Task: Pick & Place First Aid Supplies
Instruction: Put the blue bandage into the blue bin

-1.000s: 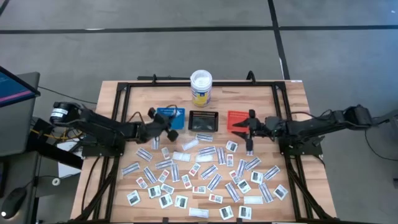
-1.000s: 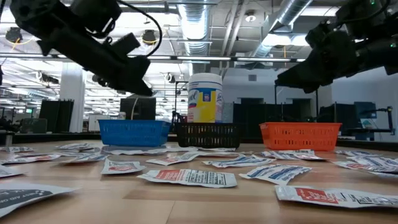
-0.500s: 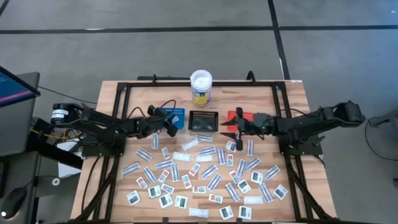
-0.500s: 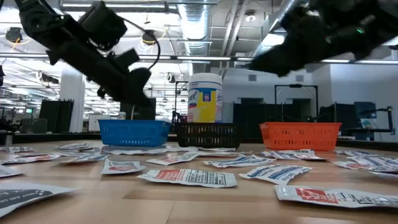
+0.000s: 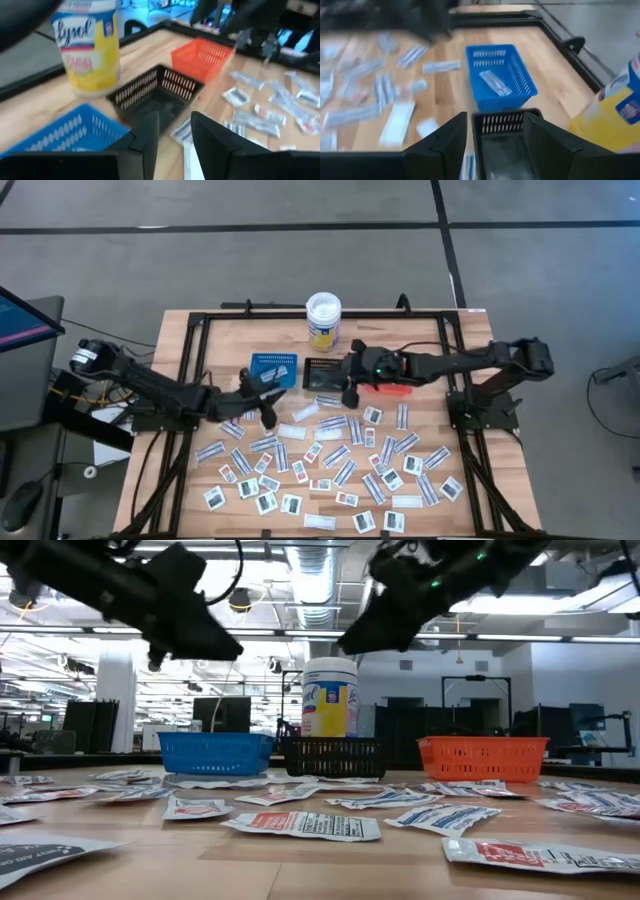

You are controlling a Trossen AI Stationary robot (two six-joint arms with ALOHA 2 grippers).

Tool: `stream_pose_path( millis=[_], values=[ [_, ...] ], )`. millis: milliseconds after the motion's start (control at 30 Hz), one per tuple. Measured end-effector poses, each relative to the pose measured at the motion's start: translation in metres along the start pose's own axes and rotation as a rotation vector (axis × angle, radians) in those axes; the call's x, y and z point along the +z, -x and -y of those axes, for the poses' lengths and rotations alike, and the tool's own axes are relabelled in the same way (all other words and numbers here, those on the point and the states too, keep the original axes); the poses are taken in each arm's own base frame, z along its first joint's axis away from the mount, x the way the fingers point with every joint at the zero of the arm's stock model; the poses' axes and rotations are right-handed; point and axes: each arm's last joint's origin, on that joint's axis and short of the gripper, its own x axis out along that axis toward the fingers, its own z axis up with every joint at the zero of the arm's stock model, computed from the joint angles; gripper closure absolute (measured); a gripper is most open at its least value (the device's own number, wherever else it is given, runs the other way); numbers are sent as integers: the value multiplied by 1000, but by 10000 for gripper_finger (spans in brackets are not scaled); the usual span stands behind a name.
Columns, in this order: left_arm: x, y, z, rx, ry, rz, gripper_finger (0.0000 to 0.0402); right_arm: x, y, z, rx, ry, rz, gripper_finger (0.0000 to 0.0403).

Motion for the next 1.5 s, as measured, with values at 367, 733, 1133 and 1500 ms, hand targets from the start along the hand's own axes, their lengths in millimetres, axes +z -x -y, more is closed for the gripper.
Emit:
stream_pose_path(
  millis=[367,733,1133,1500],
  values=[
    [-40,18,-10,118,105,-301,288,-36,-34,-34,18,53,-105,251],
    [-58,30,-31,300,171,-485,288,-51,-51,-45,32,67,-113,262],
    [-78,33,-44,392,207,-517,288,-49,-51,-47,39,65,-98,267],
    [-84,30,-42,380,249,-498,288,-49,-51,-47,41,40,-99,275]
  ],
)
